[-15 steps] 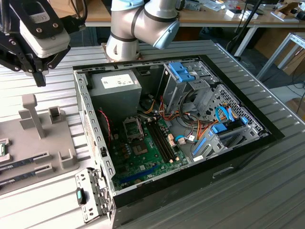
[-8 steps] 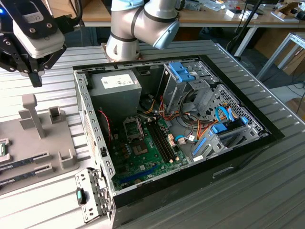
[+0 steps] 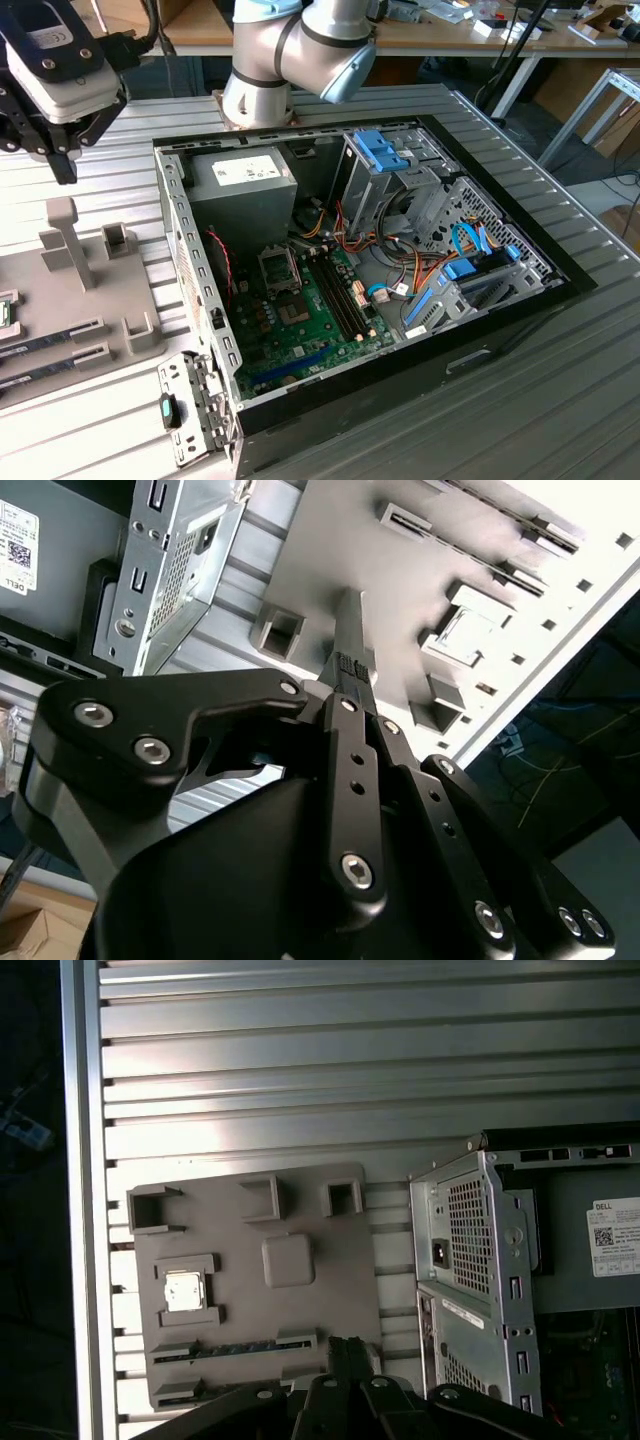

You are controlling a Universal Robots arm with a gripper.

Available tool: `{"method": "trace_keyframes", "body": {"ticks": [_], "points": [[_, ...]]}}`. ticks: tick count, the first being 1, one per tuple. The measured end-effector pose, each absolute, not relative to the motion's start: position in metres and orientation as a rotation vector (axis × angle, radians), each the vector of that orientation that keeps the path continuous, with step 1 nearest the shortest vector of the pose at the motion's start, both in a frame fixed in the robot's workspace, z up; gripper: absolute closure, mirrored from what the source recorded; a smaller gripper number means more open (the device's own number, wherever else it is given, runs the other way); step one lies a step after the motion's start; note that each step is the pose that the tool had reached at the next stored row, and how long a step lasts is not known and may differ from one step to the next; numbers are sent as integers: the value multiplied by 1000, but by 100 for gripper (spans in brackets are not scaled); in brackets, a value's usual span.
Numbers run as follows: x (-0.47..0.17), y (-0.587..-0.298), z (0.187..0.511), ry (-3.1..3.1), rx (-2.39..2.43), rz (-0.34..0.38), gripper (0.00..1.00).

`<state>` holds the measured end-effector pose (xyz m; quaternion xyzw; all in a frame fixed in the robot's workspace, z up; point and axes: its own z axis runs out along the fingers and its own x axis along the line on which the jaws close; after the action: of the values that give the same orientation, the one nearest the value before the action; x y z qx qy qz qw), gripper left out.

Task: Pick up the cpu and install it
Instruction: 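Reach for the cpu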

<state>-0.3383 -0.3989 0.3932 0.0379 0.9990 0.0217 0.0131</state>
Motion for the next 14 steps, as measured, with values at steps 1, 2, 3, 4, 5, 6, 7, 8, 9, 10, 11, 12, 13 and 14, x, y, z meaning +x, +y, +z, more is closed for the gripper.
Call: {"method": "trace_keyframes", "body": {"ticks": [1, 2, 3, 4, 5, 6, 7, 8, 9, 10, 11, 12, 13, 14], "points": [[-340, -399, 393, 3113, 118, 68, 89], [-340, -399, 393, 3113, 118, 68, 89], [-342, -399, 393, 3113, 118, 68, 89], [-344, -399, 393, 3113, 118, 68, 89], [-345, -399, 393, 3112, 118, 68, 89], [-346, -399, 393, 3112, 118, 68, 89], [-348, -399, 393, 3113, 118, 68, 89], [-349, -399, 393, 3112, 118, 68, 89], [-350, -399, 393, 3112, 118, 68, 89], [-351, -399, 393, 3113, 118, 68, 89], [-353, -399, 393, 3112, 118, 68, 89], [-354, -399, 393, 3112, 118, 68, 89], [-355, -399, 393, 3113, 118, 68, 89], [-356, -399, 393, 3112, 118, 68, 89]]}}
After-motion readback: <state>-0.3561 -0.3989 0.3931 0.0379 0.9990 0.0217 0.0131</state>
